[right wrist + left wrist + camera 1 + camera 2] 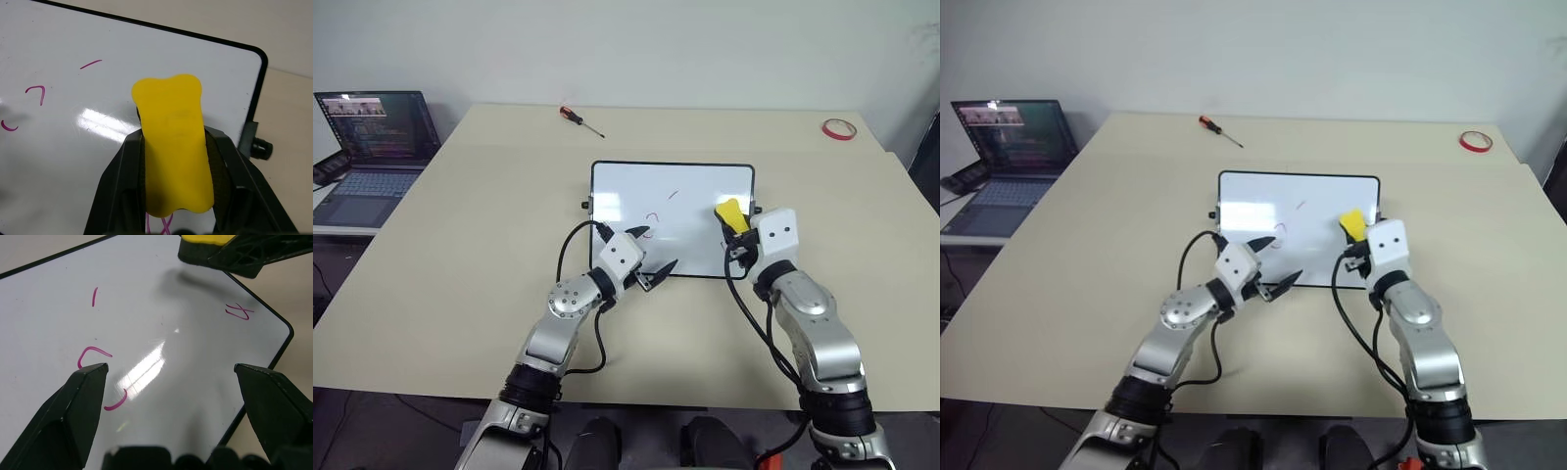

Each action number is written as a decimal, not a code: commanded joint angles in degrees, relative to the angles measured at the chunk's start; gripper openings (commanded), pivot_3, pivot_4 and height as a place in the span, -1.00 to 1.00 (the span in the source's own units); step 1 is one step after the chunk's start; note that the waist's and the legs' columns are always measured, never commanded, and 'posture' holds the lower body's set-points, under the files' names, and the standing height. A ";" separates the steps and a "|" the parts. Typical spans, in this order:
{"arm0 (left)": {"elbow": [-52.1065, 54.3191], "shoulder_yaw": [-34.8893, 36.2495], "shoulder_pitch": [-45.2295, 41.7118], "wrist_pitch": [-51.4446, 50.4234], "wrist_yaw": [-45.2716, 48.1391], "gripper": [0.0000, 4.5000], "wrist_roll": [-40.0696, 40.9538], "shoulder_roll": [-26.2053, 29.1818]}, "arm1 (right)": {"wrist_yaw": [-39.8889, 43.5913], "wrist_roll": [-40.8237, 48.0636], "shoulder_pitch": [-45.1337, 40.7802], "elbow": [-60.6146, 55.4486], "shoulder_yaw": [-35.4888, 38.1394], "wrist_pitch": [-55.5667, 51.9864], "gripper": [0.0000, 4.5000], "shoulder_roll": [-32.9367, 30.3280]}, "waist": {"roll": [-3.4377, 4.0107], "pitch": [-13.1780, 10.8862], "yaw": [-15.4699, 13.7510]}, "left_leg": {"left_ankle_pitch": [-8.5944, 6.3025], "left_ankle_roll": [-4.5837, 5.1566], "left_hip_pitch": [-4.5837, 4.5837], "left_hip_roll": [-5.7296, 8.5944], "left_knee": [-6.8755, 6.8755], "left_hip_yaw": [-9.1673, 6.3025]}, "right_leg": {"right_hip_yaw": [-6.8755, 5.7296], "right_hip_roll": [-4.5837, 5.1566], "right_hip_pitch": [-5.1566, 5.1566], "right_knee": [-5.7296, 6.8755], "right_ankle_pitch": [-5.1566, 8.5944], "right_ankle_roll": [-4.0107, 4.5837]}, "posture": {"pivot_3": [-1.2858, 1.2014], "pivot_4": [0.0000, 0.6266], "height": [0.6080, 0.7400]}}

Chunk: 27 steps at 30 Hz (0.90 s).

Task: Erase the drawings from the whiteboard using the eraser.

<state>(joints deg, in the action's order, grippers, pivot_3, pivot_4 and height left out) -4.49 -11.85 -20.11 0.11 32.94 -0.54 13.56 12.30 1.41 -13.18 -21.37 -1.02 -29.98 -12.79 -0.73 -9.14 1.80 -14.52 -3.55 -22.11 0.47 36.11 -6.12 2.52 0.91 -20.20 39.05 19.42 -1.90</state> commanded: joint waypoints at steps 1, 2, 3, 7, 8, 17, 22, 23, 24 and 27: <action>4.39 0.59 1.16 -0.35 -0.31 1.00 0.88 0.39 | -0.37 0.81 2.35 -6.69 1.26 -2.59 -0.43 -0.35 | 0.00 0.00 0.03 | 0.00 0.00 0.00 0.00 0.00 0.00 | 0.00 0.00 0.00 0.01 0.00 0.00 | 0.03 -0.52 1.00; 4.98 0.63 1.72 -0.54 -0.22 1.00 0.96 0.61 | -0.33 0.86 3.66 -8.15 1.34 -3.21 -0.43 -0.50 | 0.00 0.00 0.03 | 0.00 0.00 0.01 0.00 0.00 0.00 | 0.01 0.00 0.00 0.02 0.00 0.00 | 0.03 -0.52 1.00; 5.58 0.80 2.37 -0.76 -0.13 1.00 1.05 0.94 | -0.17 1.00 5.34 -9.85 1.52 -3.85 -0.43 -0.72 | 0.00 0.00 0.04 | 0.00 0.00 0.01 0.00 0.00 0.00 | 0.00 0.00 0.00 0.01 0.00 0.00 | 0.03 -0.52 1.00; 6.98 1.76 4.07 -1.38 0.06 1.00 1.47 2.48 | 0.42 1.19 11.01 -14.94 3.05 -5.03 -0.43 -2.08 | 0.00 0.00 -0.04 | 0.00 0.00 0.00 0.00 0.00 -0.01 | 0.01 0.00 0.01 -0.01 0.00 -0.01 | 0.03 -0.52 1.00; 7.08 1.87 4.35 -1.40 0.16 1.00 1.57 2.85 | 0.46 1.13 12.31 -15.85 3.51 -5.20 -0.43 -2.52 | 0.00 0.00 -0.03 | 0.00 0.00 0.01 0.00 -0.01 -0.01 | 0.01 0.00 0.01 -0.01 0.00 -0.01 | 0.03 -0.52 1.00; 5.53 2.50 4.46 -0.35 1.53 1.00 2.14 4.69 | 5.30 -0.44 28.19 -17.49 5.19 -1.65 -0.43 -10.54 | -0.01 -0.01 -0.13 | 0.00 0.00 0.07 0.02 0.00 0.00 | -0.01 0.00 0.09 -0.03 0.01 -0.01 | 0.03 -0.52 1.00; 4.06 2.68 2.79 0.19 1.69 1.00 2.21 4.56 | 5.18 0.03 27.75 -16.95 5.57 -0.73 -0.43 -10.84 | -0.03 -0.02 0.14 | 0.00 0.00 0.16 0.01 0.01 0.05 | 0.02 -0.01 0.14 0.02 0.01 -0.01 | 0.03 -0.52 1.00; 3.95 2.66 2.69 0.25 1.69 1.00 2.25 4.58 | 5.14 0.08 27.52 -16.93 5.56 -0.73 -0.43 -10.80 | -0.03 -0.02 0.18 | 0.00 0.00 0.21 0.00 0.01 0.05 | 0.03 -0.03 0.17 0.02 0.01 -0.01 | 0.03 -0.52 1.00; 3.93 2.63 2.69 0.31 1.69 1.00 2.28 4.62 | 5.12 0.11 27.26 -16.91 5.48 -0.75 -0.43 -10.75 | -0.03 -0.02 0.17 | 0.00 0.00 0.22 -0.01 0.00 0.06 | 0.03 -0.05 0.17 0.02 0.01 -0.01 | 0.03 -0.52 1.00; 4.12 2.48 2.94 0.36 1.72 1.00 2.32 4.69 | 5.09 0.15 26.61 -16.62 5.26 -0.62 -0.43 -10.61 | -0.04 -0.02 -0.07 | 0.00 0.00 0.16 0.00 -0.01 0.03 | 0.00 -0.06 0.15 -0.01 0.01 -0.02 | 0.03 -0.52 1.00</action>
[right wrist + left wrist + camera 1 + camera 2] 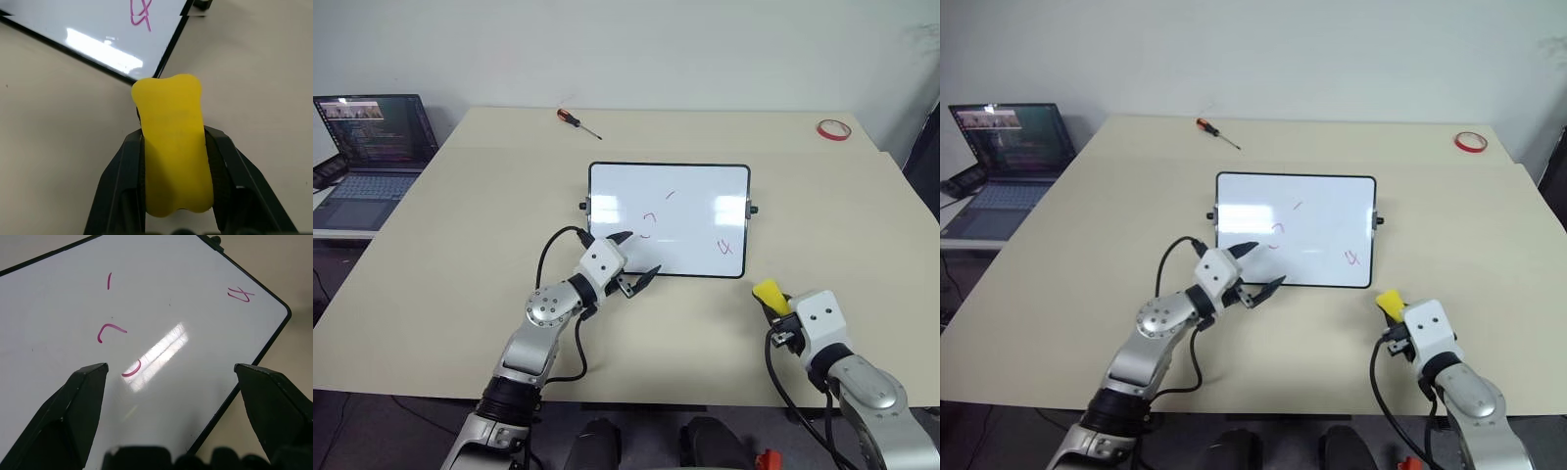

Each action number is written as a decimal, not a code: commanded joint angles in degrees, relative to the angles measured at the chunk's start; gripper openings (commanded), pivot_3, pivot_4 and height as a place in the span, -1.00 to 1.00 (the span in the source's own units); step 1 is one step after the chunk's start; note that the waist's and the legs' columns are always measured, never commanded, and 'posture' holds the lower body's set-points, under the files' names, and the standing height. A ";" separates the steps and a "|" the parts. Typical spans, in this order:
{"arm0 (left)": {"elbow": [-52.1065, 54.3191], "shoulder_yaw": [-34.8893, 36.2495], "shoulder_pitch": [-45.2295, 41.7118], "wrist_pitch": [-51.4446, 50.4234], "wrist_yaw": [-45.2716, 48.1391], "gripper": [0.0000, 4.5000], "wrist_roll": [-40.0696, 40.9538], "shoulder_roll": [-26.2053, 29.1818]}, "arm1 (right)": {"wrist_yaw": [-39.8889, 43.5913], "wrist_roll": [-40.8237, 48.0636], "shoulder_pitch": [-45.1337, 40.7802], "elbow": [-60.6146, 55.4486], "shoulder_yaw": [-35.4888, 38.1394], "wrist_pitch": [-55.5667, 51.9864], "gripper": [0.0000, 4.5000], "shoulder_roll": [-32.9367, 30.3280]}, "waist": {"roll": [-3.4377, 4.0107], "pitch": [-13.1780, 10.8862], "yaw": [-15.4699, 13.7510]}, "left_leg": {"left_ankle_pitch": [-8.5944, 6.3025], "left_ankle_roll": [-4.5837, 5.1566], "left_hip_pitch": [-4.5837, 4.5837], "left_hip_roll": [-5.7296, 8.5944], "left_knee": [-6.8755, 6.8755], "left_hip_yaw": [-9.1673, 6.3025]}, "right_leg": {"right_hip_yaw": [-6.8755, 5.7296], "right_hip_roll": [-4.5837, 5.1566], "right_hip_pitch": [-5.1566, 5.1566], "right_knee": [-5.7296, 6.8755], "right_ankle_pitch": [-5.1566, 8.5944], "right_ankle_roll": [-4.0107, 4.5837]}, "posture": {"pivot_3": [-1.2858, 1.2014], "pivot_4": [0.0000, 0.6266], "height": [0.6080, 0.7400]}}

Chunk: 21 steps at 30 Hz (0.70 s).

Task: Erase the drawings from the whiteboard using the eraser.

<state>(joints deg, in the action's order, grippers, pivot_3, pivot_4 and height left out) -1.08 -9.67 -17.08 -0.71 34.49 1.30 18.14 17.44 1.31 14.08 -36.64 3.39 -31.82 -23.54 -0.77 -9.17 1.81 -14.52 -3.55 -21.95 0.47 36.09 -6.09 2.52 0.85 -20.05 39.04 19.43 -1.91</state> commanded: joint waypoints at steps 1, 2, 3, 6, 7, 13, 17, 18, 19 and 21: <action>0.75 0.26 -0.03 1.21 0.18 1.00 0.48 0.12 | -0.04 0.22 -0.81 -1.22 0.78 1.28 -0.43 0.13 | -0.01 -0.01 -0.12 | 0.00 0.00 -0.03 0.01 0.00 -0.01 | 0.00 0.01 -0.01 -0.01 0.00 0.00 | 0.03 -0.52 1.00; 0.72 0.24 -0.06 1.19 0.20 1.00 0.49 0.11 | -0.04 0.23 -1.08 -1.07 0.76 1.33 -0.43 0.15 | -0.02 -0.01 -0.14 | 0.00 0.00 -0.04 0.02 0.00 -0.01 | 0.00 0.02 -0.01 -0.03 0.00 0.00 | 0.03 -0.52 1.00; 0.63 0.17 -0.14 1.15 0.23 1.00 0.49 0.07 | -0.06 0.29 -1.59 -0.87 0.73 1.38 -0.43 0.20 | -0.02 -0.01 -0.14 | 0.00 0.00 -0.04 0.02 0.00 -0.01 | 0.00 0.04 -0.01 -0.03 0.00 0.00 | 0.03 -0.52 1.00; -0.33 -0.45 -0.86 1.23 0.63 1.00 0.42 -0.33 | -0.31 0.39 -3.93 -0.05 0.49 1.86 -0.43 0.62 | -0.02 -0.01 -0.11 | 0.00 0.00 -0.01 0.02 0.01 -0.01 | 0.00 0.05 0.00 -0.01 0.00 0.00 | 0.03 -0.52 1.00; -0.89 -0.81 -1.30 1.41 0.88 1.00 0.38 -0.61 | -0.37 0.31 -4.78 0.31 0.23 1.99 -0.43 0.75 | -0.02 -0.01 -0.08 | 0.00 0.00 0.00 0.01 0.01 -0.01 | 0.00 0.05 0.00 0.00 0.00 0.00 | 0.03 -0.52 1.00; -6.76 -3.65 -6.35 2.71 3.82 1.00 0.72 -3.65 | -0.36 -0.67 -11.29 4.68 -2.86 3.96 -0.43 1.82 | -0.03 -0.02 -0.12 | 0.00 0.00 -0.04 0.06 0.02 0.01 | -0.03 0.01 -0.01 -0.01 0.00 0.00 | 0.03 -0.52 1.00; -9.28 -4.09 -8.29 3.51 5.04 1.00 0.80 -4.74 | -0.52 -1.23 -14.93 8.02 -4.57 5.05 -0.43 2.39 | -0.04 -0.02 -0.04 | 0.00 0.00 -0.04 0.05 0.02 0.05 | -0.03 -0.02 -0.01 -0.01 0.00 0.00 | 0.03 -0.52 1.00; -9.68 -4.13 -8.54 3.72 5.20 1.00 0.75 -4.90 | -0.62 -1.33 -15.63 8.84 -4.92 5.39 -0.43 2.58 | -0.03 -0.02 0.00 | 0.00 0.00 -0.04 0.03 0.01 0.05 | -0.02 -0.02 -0.01 -0.02 0.00 0.00 | 0.03 -0.52 1.00; -9.96 -4.17 -8.77 3.84 5.31 1.00 0.74 -5.10 | -0.83 -1.58 -16.54 9.97 -5.43 5.72 -0.43 2.85 | -0.03 -0.02 0.01 | 0.00 0.00 -0.05 0.02 0.00 0.05 | -0.01 -0.02 -0.04 -0.01 0.00 0.00 | 0.03 -0.52 1.00; -10.18 -4.31 -8.98 3.99 5.67 1.00 0.79 -5.29 | -0.98 -2.00 -17.85 11.60 -6.14 6.48 -0.43 3.13 | -0.04 -0.02 0.05 | 0.00 0.00 -0.05 0.01 0.00 0.04 | 0.00 -0.02 -0.05 0.00 0.00 0.00 | 0.03 -0.52 1.00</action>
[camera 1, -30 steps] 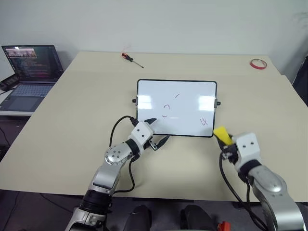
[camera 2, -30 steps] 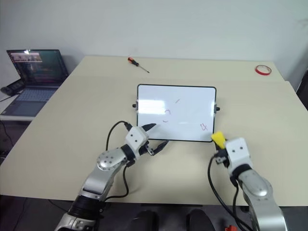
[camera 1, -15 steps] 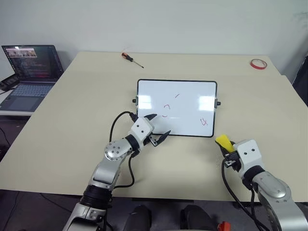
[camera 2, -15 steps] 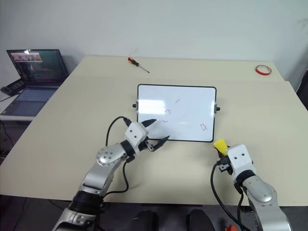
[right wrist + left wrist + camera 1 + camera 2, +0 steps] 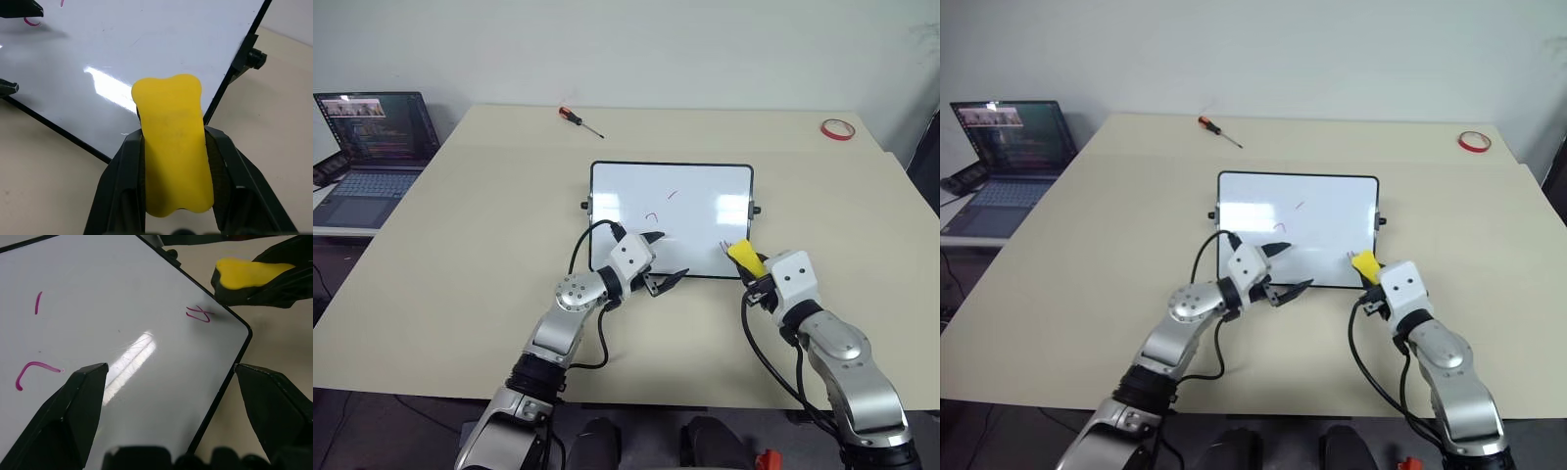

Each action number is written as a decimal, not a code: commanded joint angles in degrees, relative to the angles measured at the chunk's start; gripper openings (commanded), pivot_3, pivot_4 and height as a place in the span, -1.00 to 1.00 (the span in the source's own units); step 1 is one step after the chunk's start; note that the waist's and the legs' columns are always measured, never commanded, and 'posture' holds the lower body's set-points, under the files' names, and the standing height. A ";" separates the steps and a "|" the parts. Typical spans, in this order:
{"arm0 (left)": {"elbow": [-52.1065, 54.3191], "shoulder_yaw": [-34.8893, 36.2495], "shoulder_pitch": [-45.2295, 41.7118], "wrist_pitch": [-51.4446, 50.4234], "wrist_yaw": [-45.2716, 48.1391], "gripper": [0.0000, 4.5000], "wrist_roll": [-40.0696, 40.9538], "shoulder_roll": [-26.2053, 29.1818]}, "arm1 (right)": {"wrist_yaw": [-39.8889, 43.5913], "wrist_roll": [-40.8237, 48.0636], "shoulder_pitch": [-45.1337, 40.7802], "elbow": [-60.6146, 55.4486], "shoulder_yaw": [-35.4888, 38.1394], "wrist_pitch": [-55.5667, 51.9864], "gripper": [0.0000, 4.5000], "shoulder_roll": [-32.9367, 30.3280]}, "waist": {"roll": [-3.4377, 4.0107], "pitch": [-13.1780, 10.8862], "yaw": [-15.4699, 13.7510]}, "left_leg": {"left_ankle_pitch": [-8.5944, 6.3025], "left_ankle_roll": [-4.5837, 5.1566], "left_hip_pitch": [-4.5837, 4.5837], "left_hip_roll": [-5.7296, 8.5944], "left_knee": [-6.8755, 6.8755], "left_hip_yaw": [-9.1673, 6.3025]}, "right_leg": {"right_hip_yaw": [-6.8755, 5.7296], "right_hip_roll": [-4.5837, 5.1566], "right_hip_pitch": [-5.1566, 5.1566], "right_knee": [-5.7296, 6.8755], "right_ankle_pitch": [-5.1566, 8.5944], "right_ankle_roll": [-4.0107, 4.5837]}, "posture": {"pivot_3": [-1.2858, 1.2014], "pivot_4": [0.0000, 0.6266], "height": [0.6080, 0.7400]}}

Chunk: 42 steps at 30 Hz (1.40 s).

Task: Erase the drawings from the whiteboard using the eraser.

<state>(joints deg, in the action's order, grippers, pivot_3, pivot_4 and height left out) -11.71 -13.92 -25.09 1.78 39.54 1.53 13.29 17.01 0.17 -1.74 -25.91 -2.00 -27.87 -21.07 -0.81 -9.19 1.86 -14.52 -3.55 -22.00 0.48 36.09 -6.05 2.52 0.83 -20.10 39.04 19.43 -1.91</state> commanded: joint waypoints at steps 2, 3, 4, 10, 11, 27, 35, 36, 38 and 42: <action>0.38 -0.10 -1.00 1.60 0.83 1.00 0.59 -0.47 | -0.81 -1.31 -3.69 2.66 -1.21 3.54 -0.43 1.13 | 0.00 0.00 -0.02 | 0.00 0.00 0.00 0.01 0.01 -0.02 | 0.01 0.01 0.00 0.01 0.00 0.00 | 0.03 -0.52 1.00; 0.41 -0.10 -0.95 1.59 0.86 1.00 0.58 -0.46 | -1.03 -1.49 -4.90 3.94 -1.39 4.05 -0.43 1.63 | 0.00 0.00 -0.02 | 0.00 0.00 0.00 0.01 0.01 -0.02 | 0.01 0.01 0.00 0.01 0.00 0.00 | 0.03 -0.52 1.00; 0.46 -0.09 -0.90 1.56 0.85 1.00 0.55 -0.47 | -1.26 -1.67 -5.96 5.10 -1.59 4.51 -0.43 2.08 | 0.00 0.00 -0.01 | 0.00 0.00 0.00 0.01 0.01 -0.02 | 0.01 0.01 0.00 0.01 0.00 0.00 | 0.03 -0.52 1.00; 1.78 -0.15 0.08 1.05 0.93 1.00 0.48 -0.30 | -1.81 -2.48 -10.29 10.25 -2.32 7.27 -0.43 3.45 | 0.00 0.00 -0.04 | 0.00 0.00 0.00 0.01 0.02 -0.03 | 0.00 0.01 -0.01 0.02 0.00 0.00 | 0.03 -0.52 1.00; 1.95 -0.17 0.23 0.97 0.90 1.00 0.44 -0.29 | -1.71 -2.59 -10.70 10.91 -2.35 7.63 -0.43 3.51 | 0.00 0.00 -0.04 | 0.00 0.00 0.00 0.00 0.02 -0.03 | 0.00 0.01 -0.01 0.02 0.00 0.00 | 0.03 -0.52 1.00; 4.77 0.01 1.97 -0.39 -0.90 1.00 0.28 -0.23 | 1.38 -4.95 -4.39 7.23 -1.68 -4.24 -0.43 -2.73 | -0.01 0.03 -0.15 | 0.00 0.00 0.12 0.01 0.07 -0.08 | -0.02 0.06 0.16 0.04 0.00 0.00 | 0.03 -0.52 1.00; 4.09 -0.14 1.75 -0.17 -0.82 1.00 0.50 -0.48 | 1.66 -4.15 1.10 0.89 -0.06 -8.44 -0.43 -4.29 | -0.02 0.03 -0.06 | 0.00 0.00 0.19 0.02 0.12 -0.09 | -0.02 0.06 0.24 0.05 -0.01 -0.01 | 0.03 -0.52 1.00; 3.91 -0.25 1.58 -0.11 -0.75 1.00 0.48 -0.62 | 1.59 -4.11 1.14 0.58 0.19 -8.76 -0.43 -4.37 | -0.02 0.03 -0.07 | 0.00 0.00 0.19 0.02 0.11 -0.09 | -0.03 0.05 0.24 0.05 -0.01 -0.01 | 0.03 -0.52 1.00; 3.45 -0.39 1.13 0.02 -0.70 1.00 0.43 -0.94 | 1.38 -3.91 0.90 0.24 0.66 -9.13 -0.43 -4.32 | -0.02 0.03 -0.14 | 0.00 0.00 0.18 0.02 0.11 -0.10 | -0.04 0.04 0.24 0.05 -0.01 -0.01 | 0.03 -0.52 1.00; 2.79 -0.37 0.47 0.27 -0.52 1.00 0.34 -1.26 | 0.65 -3.21 -0.59 -0.19 1.66 -8.47 -0.43 -3.34 | -0.02 0.03 -0.17 | 0.00 0.00 0.17 0.06 0.12 -0.09 | -0.03 0.04 0.24 0.04 -0.01 -0.02 | 0.03 -0.52 1.00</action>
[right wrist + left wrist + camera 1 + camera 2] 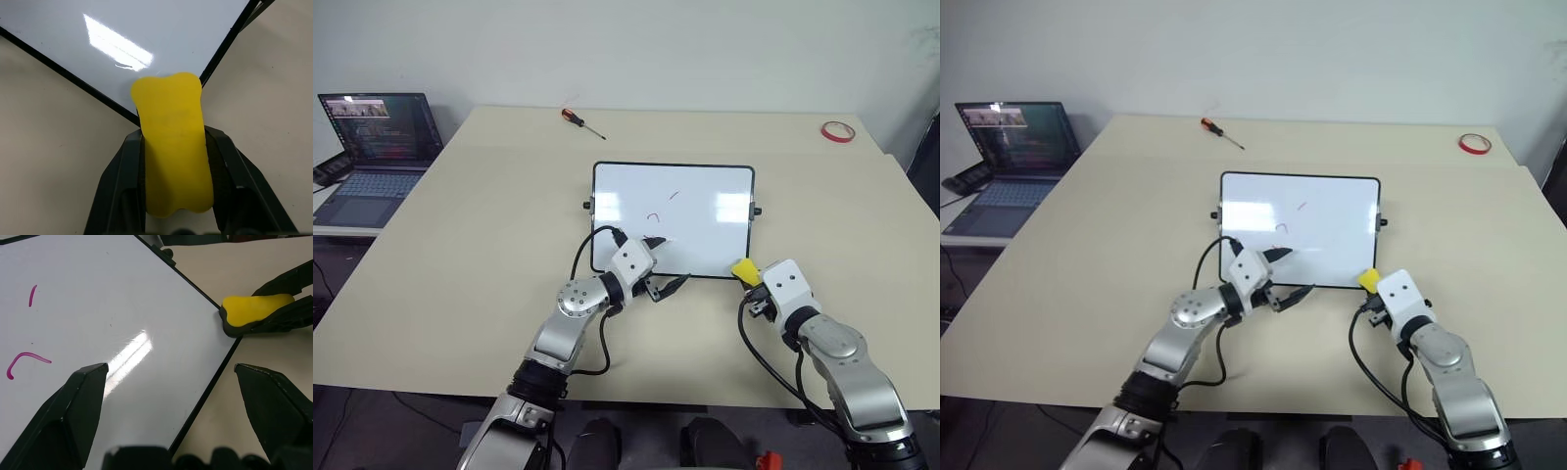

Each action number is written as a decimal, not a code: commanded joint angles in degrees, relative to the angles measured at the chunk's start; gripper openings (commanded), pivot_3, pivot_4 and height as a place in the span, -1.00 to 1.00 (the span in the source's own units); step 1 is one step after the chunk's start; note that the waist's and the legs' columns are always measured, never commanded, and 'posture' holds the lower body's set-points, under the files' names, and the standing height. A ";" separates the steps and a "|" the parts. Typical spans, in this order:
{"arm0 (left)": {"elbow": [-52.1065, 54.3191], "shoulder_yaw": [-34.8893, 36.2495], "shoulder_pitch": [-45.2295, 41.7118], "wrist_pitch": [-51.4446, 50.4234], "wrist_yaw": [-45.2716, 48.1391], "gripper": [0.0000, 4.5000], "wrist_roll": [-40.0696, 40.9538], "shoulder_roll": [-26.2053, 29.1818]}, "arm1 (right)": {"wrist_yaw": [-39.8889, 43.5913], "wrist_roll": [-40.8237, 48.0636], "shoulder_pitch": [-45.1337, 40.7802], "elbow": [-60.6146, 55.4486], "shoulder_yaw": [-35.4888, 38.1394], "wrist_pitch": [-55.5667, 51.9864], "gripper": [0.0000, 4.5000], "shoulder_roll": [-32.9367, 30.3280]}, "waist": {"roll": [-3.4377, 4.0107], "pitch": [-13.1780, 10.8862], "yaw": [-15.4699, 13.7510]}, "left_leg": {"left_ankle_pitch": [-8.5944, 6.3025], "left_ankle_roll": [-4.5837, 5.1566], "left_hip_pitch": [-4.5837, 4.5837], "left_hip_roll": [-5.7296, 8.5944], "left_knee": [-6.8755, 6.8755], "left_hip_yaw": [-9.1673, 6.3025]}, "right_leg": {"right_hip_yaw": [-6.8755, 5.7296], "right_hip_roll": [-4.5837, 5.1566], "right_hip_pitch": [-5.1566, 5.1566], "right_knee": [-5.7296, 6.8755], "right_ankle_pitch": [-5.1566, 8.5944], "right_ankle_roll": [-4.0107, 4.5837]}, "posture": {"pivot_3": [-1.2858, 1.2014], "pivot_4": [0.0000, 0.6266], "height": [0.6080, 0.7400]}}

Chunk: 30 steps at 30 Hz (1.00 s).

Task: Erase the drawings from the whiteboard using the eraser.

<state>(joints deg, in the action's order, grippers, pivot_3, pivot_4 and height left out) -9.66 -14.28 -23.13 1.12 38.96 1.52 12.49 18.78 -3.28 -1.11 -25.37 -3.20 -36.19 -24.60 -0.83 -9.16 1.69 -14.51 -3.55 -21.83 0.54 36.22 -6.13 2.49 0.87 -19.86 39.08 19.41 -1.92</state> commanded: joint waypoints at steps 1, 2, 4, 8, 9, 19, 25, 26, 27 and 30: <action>0.69 0.03 -1.58 0.96 0.09 1.00 0.35 -0.49 | -1.28 0.92 -1.54 -1.02 3.50 0.45 -0.43 0.82 | 0.00 0.00 0.00 | 0.00 0.00 0.00 0.00 0.00 0.00 | -0.01 0.00 0.00 0.00 0.00 0.00 | 0.03 -0.52 1.00; 0.84 0.12 -1.52 0.96 0.13 1.00 0.37 -0.40 | -1.28 1.09 -1.59 -1.63 3.84 1.15 -0.43 0.92 | 0.00 0.00 0.00 | 0.00 0.00 0.00 -0.01 0.00 -0.01 | -0.01 0.00 0.00 0.00 0.00 0.00 | 0.03 -0.52 1.00; 1.20 0.32 -1.33 0.90 0.20 1.00 0.43 -0.21 | -1.18 1.77 -1.57 -2.67 4.63 1.62 -0.43 1.57 | 0.00 0.00 0.00 | 0.00 0.00 -0.02 0.00 -0.01 -0.01 | -0.02 0.00 -0.01 0.00 0.00 0.00 | 0.03 -0.52 1.00; 4.29 1.74 -0.63 0.73 -1.43 1.00 0.50 0.29 | -0.79 2.28 -2.34 -5.06 4.64 -0.23 -0.43 1.84 | 0.01 -0.01 0.10 | 0.00 0.00 -0.14 -0.02 -0.06 0.02 | 0.02 0.00 -0.18 -0.02 0.00 0.00 | 0.03 -0.52 1.00; 5.32 2.10 -0.30 0.41 -1.90 1.00 0.49 0.58 | -0.91 2.63 -2.74 -5.88 4.76 -0.68 -0.43 2.20 | 0.01 -0.01 0.19 | 0.00 0.00 -0.16 -0.03 -0.07 0.03 | 0.03 0.00 -0.22 -0.02 0.00 0.00 | 0.03 -0.52 1.00; 15.81 8.39 8.60 -4.17 -9.86 1.00 1.01 2.07 | -1.89 3.88 0.46 -10.46 5.38 0.60 -0.43 3.90 | 0.02 -0.01 0.01 | 0.00 0.00 -0.18 -0.05 -0.09 0.01 | 0.03 0.04 -0.23 -0.04 0.00 0.00 | 0.03 -0.52 1.00; 18.57 9.15 12.55 -5.48 -12.95 1.00 0.38 2.14 | -2.54 3.47 1.22 -8.85 4.41 2.53 -0.43 4.33 | 0.02 -0.01 0.01 | 0.00 0.00 -0.16 -0.04 -0.08 0.01 | 0.03 0.06 -0.22 -0.01 0.00 0.00 | 0.03 -0.52 1.00; 18.62 9.18 12.93 -5.63 -13.30 1.00 0.42 2.07 | -2.56 3.47 1.22 -8.66 4.40 2.75 -0.43 4.30 | 0.02 -0.01 0.01 | 0.00 0.00 -0.15 -0.04 -0.08 0.01 | 0.02 0.06 -0.20 -0.01 0.00 0.00 | 0.03 -0.52 1.00; 18.73 9.34 13.32 -5.86 -13.78 1.00 0.55 1.86 | -2.58 3.45 1.24 -8.48 4.43 2.97 -0.43 4.23 | 0.02 -0.01 0.01 | 0.00 0.00 -0.15 -0.04 -0.08 0.01 | 0.02 0.06 -0.20 -0.02 0.00 0.00 | 0.03 -0.52 1.00; 19.22 9.94 15.25 -6.75 -15.25 1.00 1.35 0.95 | -2.55 3.41 1.29 -7.92 4.60 3.54 -0.43 4.02 | 0.02 -0.01 0.05 | 0.00 0.00 -0.15 -0.04 -0.09 0.03 | 0.03 0.06 -0.20 -0.03 0.00 0.00 | 0.03 -0.52 1.00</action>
<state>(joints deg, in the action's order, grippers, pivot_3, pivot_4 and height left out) 6.78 -5.10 -8.46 -5.67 24.54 2.01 13.71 16.26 0.21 0.69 -32.48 0.88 -34.11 -20.21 -0.81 -9.17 1.74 -14.52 -3.55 -21.98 0.50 36.12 -6.10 2.53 0.93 -20.07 39.04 19.42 -1.92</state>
